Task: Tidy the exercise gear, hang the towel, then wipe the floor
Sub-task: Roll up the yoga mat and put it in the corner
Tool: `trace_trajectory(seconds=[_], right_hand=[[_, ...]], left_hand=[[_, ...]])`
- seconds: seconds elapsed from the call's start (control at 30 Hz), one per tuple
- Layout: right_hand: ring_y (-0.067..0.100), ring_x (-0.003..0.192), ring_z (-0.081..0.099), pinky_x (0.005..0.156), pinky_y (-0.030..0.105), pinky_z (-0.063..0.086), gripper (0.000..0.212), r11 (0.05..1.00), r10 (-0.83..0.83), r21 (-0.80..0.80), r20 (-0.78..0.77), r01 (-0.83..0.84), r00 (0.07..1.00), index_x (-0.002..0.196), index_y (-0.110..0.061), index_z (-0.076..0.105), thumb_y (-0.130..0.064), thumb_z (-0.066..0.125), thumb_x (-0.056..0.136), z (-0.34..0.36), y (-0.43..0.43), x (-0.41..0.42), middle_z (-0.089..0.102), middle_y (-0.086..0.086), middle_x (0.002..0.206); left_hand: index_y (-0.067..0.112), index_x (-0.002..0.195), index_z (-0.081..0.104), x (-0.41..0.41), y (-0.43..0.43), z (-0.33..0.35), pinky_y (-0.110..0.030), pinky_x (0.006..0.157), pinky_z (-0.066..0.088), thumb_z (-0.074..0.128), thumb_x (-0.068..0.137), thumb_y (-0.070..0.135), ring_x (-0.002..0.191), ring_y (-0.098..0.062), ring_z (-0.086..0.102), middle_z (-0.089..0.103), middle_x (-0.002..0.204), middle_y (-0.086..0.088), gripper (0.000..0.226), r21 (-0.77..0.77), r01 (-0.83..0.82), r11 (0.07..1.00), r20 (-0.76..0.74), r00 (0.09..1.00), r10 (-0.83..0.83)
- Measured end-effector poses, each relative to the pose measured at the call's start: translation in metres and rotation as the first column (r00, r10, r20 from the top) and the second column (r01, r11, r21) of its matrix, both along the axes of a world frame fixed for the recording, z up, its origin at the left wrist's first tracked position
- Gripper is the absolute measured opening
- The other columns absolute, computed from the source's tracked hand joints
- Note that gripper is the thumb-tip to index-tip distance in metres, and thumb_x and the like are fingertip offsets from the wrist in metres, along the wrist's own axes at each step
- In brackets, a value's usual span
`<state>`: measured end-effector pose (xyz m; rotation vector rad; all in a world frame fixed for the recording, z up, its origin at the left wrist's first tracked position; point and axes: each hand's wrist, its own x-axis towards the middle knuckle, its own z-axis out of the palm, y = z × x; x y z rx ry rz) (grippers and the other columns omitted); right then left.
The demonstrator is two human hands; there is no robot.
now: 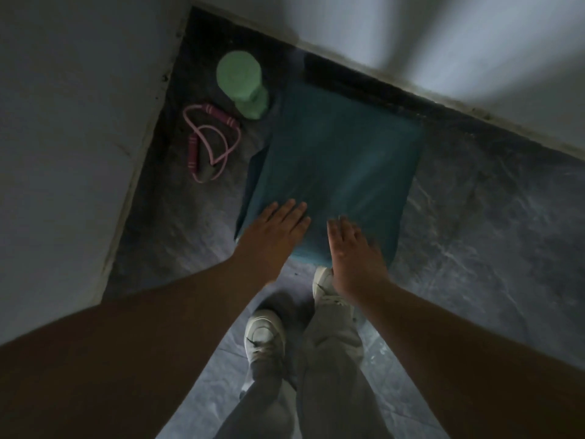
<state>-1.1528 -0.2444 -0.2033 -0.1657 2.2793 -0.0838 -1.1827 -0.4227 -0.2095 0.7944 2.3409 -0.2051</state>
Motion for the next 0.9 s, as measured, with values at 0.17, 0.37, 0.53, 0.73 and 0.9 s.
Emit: trace_trajectory(seconds=[0.17, 0.37, 0.53, 0.73, 0.9], right_hand=[[0.031, 0.142, 0.032, 0.109, 0.046, 0.039, 0.085, 0.996, -0.050, -0.070, 0.171, 0.062, 0.984, 0.157, -0.016, 0.005, -0.027, 0.059, 0.092, -0.004, -0.012, 0.012, 0.009, 0.009, 0.165], [0.034, 0.138, 0.038, 0.110, 0.047, 0.038, 0.083, 0.988, -0.104, -0.092, 0.194, 0.124, 0.976, 0.157, -0.018, 0.007, -0.026, 0.058, 0.092, -0.007, -0.025, 0.031, 0.011, 0.010, 0.164], [0.034, 0.140, 0.036, 0.111, 0.045, 0.038, 0.082, 0.991, -0.075, -0.096, 0.219, 0.098, 0.973, 0.157, -0.019, 0.007, -0.029, 0.058, 0.093, -0.010, -0.037, 0.044, 0.011, 0.010, 0.164], [0.034, 0.146, 0.020, 0.109, 0.053, 0.037, 0.080, 0.998, 0.025, -0.058, 0.137, -0.017, 0.990, 0.153, -0.027, 0.015, -0.033, 0.063, 0.090, -0.032, -0.051, 0.050, 0.011, 0.009, 0.162], [0.037, 0.149, 0.003, 0.106, 0.063, 0.035, 0.088, 0.994, 0.107, 0.028, 0.047, -0.109, 0.993, 0.154, -0.030, 0.011, -0.032, 0.067, 0.086, -0.054, -0.059, 0.054, 0.003, 0.014, 0.159]], left_hand=[[0.013, 0.157, 0.001, 0.025, -0.013, -0.007, -0.047, 0.123, 0.002, 0.064, 0.086, 0.008, 0.152, -0.028, -0.009, -0.012, 0.165, -0.013, 0.095, -0.121, -0.102, 0.987, 0.168, 0.978, 0.121], [0.017, 0.157, -0.006, 0.047, -0.022, -0.008, -0.049, 0.123, 0.001, 0.060, 0.088, 0.008, 0.151, -0.025, -0.015, -0.019, 0.164, -0.009, 0.096, -0.081, -0.150, 0.985, 0.196, 0.967, 0.163], [0.019, 0.158, -0.005, 0.069, -0.031, -0.010, -0.052, 0.122, 0.005, 0.061, 0.088, 0.009, 0.151, -0.026, -0.013, -0.018, 0.164, -0.007, 0.097, -0.041, -0.192, 0.980, 0.173, 0.965, 0.197], [0.025, 0.157, -0.008, 0.094, -0.042, -0.027, -0.066, 0.116, 0.013, 0.057, 0.093, 0.015, 0.149, -0.025, -0.021, -0.026, 0.162, -0.001, 0.092, -0.028, -0.260, 0.965, 0.230, 0.938, 0.259], [0.023, 0.156, -0.013, 0.111, -0.043, -0.054, -0.070, 0.113, 0.016, 0.050, 0.091, 0.008, 0.145, -0.027, -0.032, -0.038, 0.157, -0.004, 0.092, -0.003, -0.297, 0.955, 0.173, 0.940, 0.293]])
